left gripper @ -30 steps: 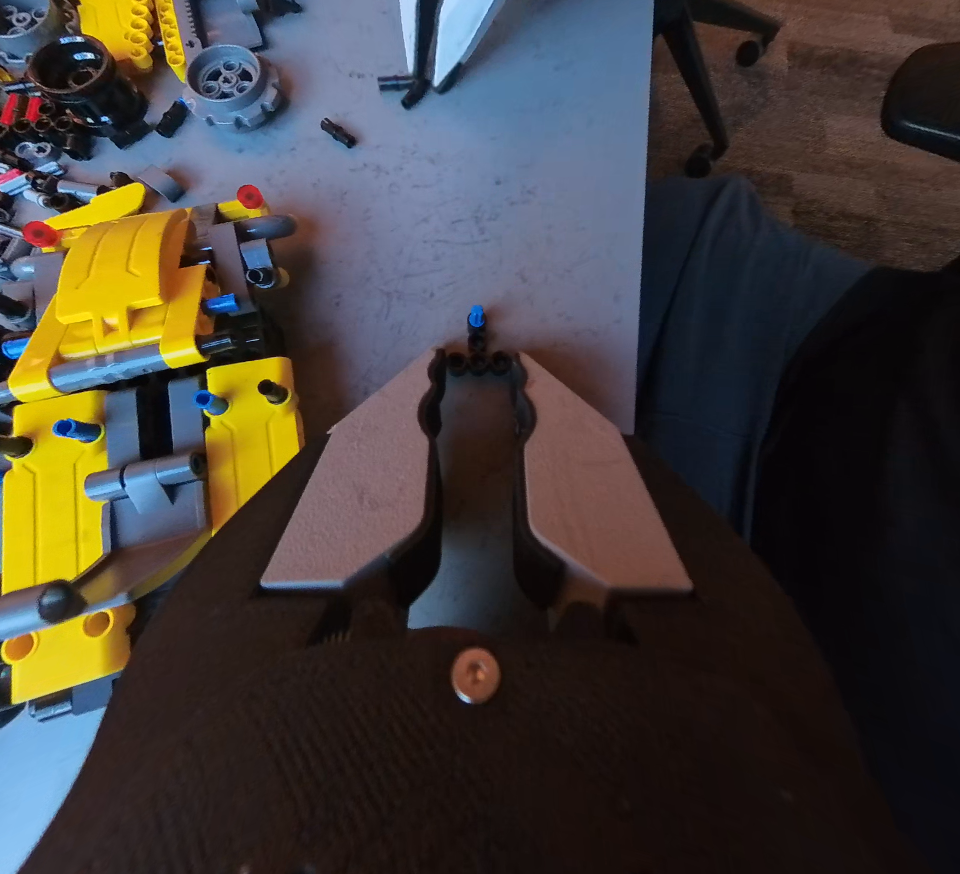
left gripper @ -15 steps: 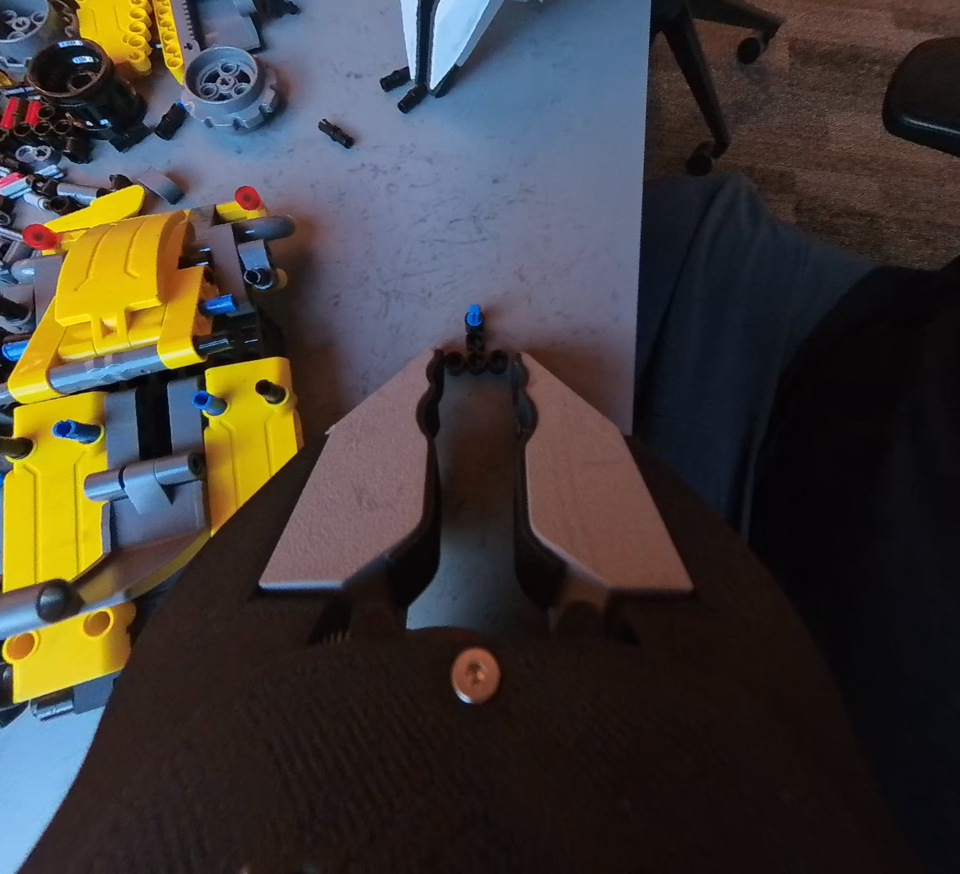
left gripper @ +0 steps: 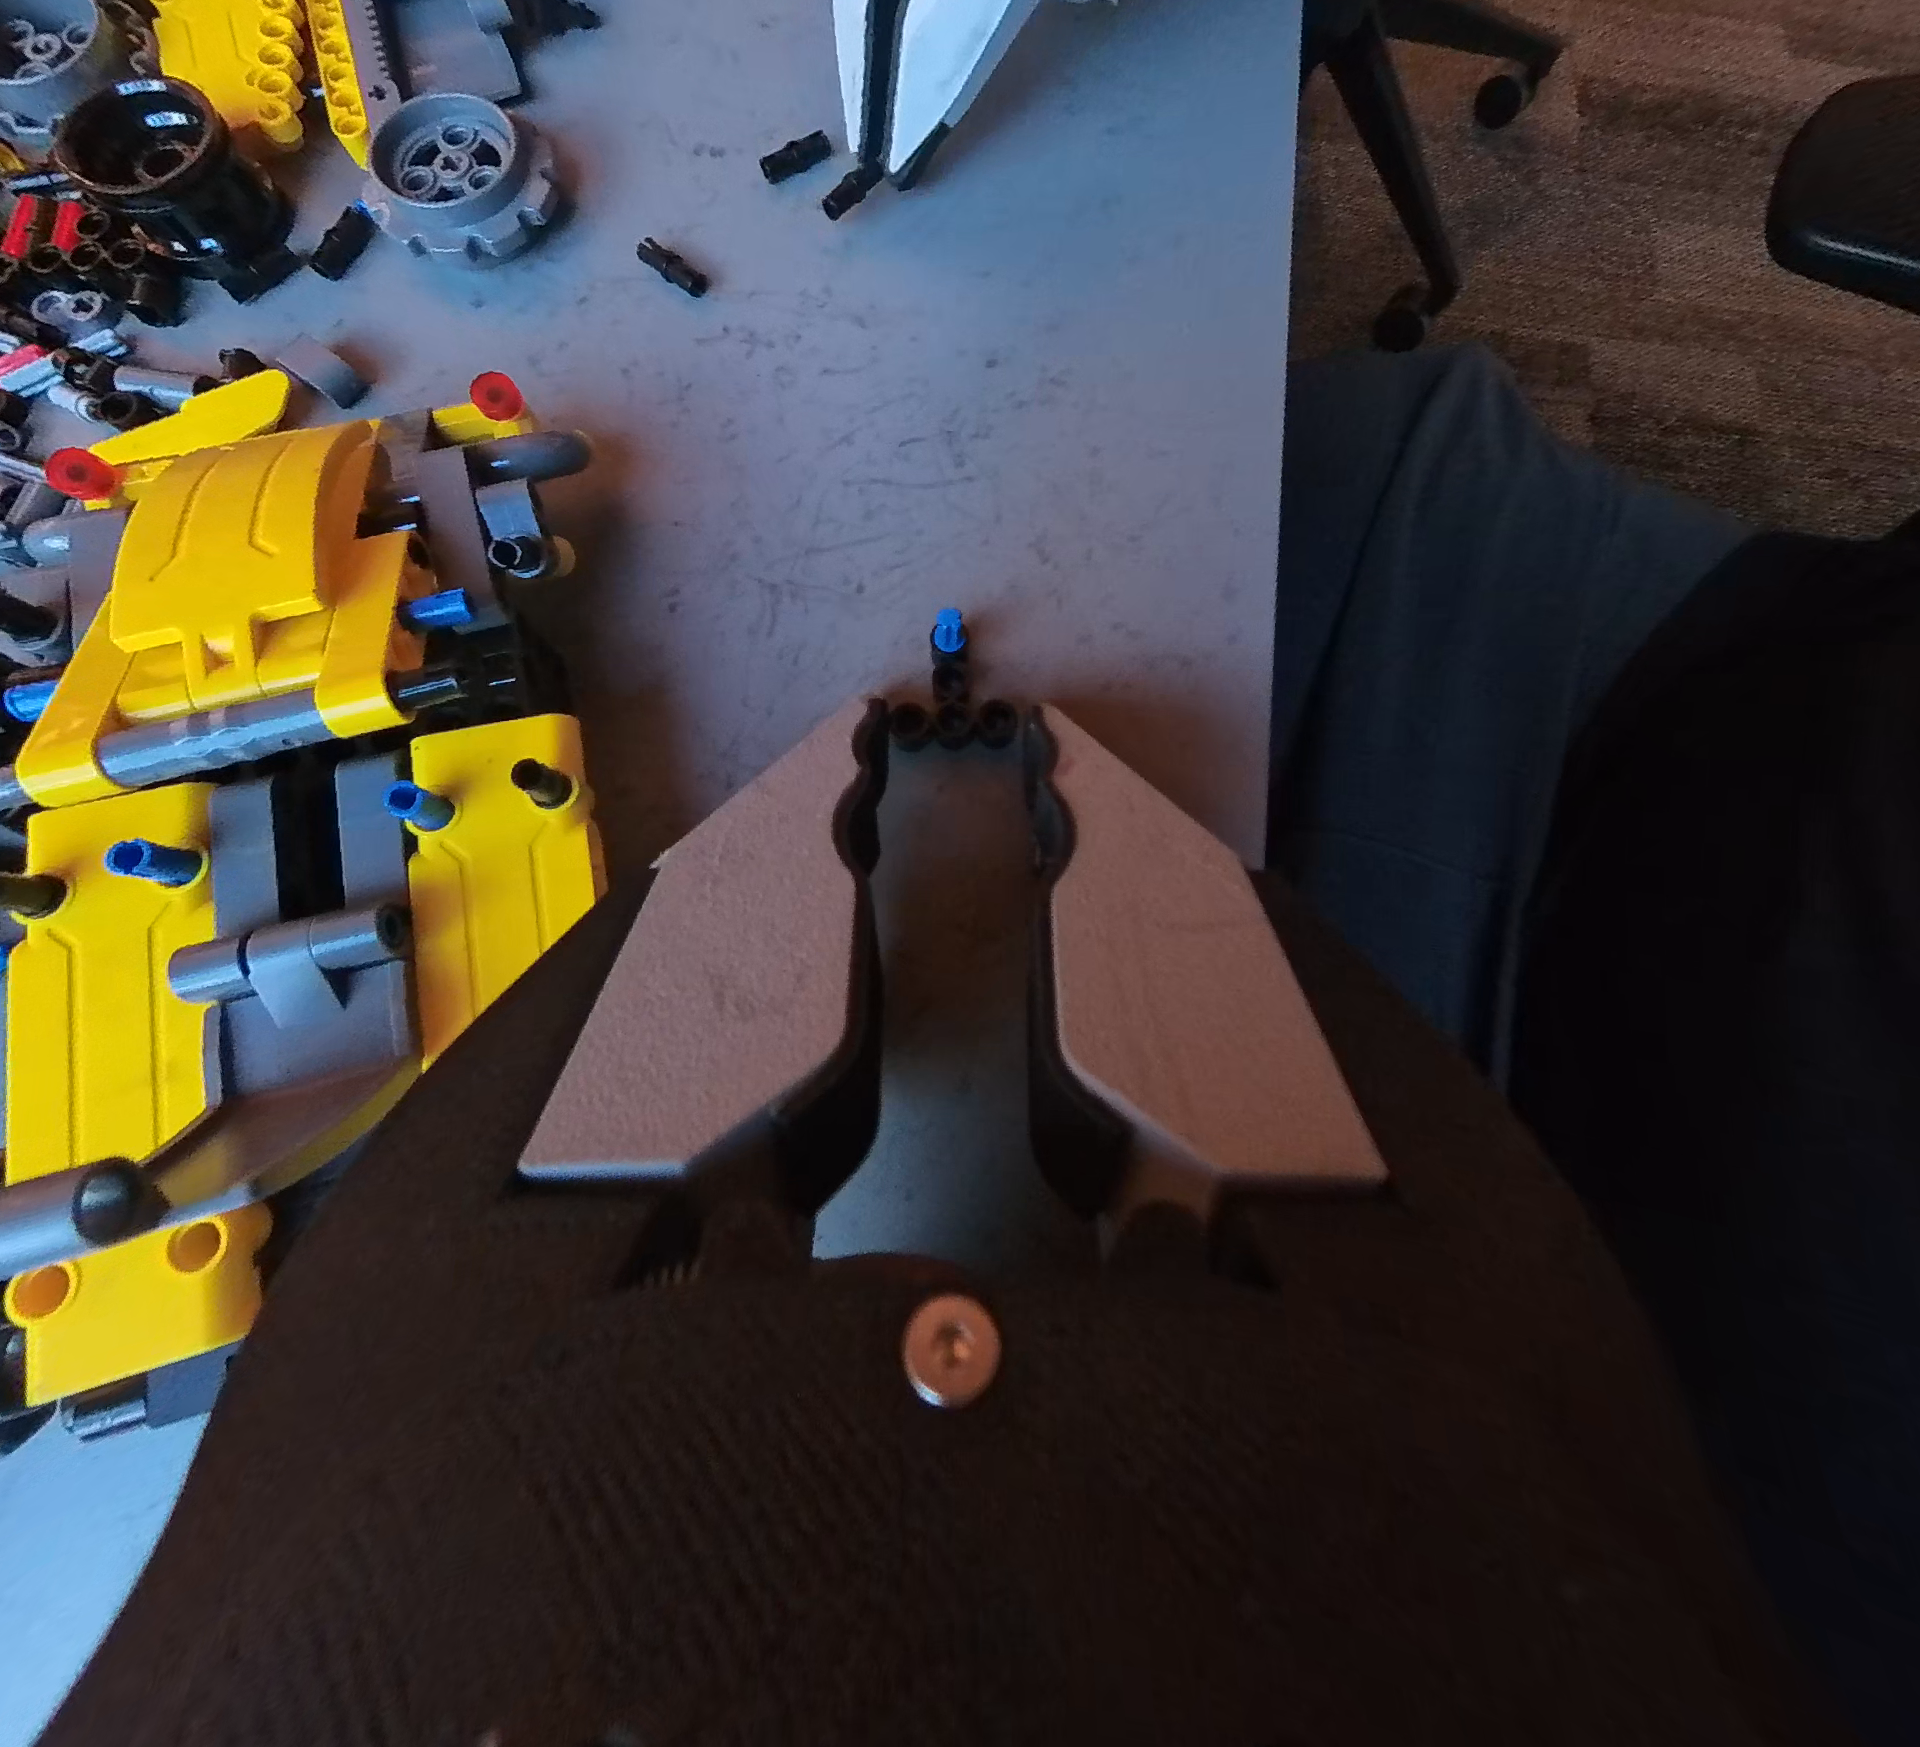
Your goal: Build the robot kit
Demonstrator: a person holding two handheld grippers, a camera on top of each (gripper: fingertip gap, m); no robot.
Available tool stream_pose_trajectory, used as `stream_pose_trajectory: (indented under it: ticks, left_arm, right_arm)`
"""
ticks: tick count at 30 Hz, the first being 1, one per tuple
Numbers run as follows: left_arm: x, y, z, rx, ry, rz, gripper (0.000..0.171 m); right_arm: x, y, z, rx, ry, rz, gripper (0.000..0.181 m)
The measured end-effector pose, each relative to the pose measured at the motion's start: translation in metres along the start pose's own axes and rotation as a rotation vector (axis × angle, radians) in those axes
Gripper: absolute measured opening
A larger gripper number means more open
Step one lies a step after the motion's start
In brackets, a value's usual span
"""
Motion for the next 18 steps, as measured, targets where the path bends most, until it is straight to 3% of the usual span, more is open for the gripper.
stream_pose_trajectory:
  ticks: [18]
  left_arm:
    - [0.0001, 0.0004, -0.0001, 0.003, 0.000, 0.000, 0.023]
  right_arm:
    - [-0.0062, -0.0061, 0.0095, -0.029, -0.005, -0.032, 0.004]
Point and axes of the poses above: each gripper's, where its closed fingertips meet, y back along the fingers, x out of its underside, z = x × y across the jaws, the point moved 8 cm from there along y, back along the fingers, and after that the axes turned 8 degrees about -z, right-handed, at the moved point
